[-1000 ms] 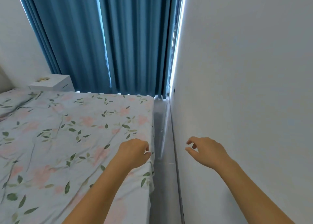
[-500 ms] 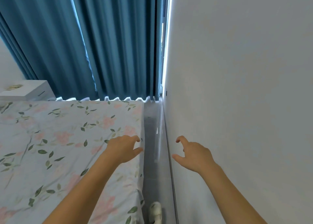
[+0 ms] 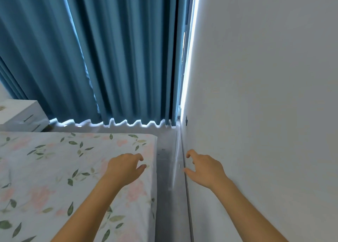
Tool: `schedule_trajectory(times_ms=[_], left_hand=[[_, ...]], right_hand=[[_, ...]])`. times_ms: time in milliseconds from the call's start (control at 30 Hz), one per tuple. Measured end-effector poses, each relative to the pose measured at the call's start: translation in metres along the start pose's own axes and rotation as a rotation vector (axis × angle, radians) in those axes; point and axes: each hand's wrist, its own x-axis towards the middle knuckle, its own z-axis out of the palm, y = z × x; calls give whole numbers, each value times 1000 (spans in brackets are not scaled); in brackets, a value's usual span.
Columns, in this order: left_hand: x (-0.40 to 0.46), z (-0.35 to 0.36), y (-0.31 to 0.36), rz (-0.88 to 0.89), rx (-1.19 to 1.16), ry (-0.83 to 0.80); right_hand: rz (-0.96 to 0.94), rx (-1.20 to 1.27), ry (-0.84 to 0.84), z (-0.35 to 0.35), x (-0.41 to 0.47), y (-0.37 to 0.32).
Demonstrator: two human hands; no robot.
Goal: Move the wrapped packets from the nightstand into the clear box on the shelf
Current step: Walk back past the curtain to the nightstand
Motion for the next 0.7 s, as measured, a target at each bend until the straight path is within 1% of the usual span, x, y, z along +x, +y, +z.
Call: schedule_trajectory(times_ms=[133,267,400,500,600,700], left_hand=[[65,-7,-6,10,-58,-53],[133,-8,-22,-14,-87,-66],[219,-6,-43,-51,-97,-76],[300,-10,-52,-63,-98,-74],[384,-23,-54,-73,-124,-91],[460,-45,-60,-95,-128,-58]], right_hand=[[55,11,-49,0,63,18],[15,-22,-116,-3,144,28],[19,-41,-120,-13,246,48],[25,-12,-131,-14,328,65],[6,-21,-170,-26,415,78],[-12,-43,-148,-54,503,81]])
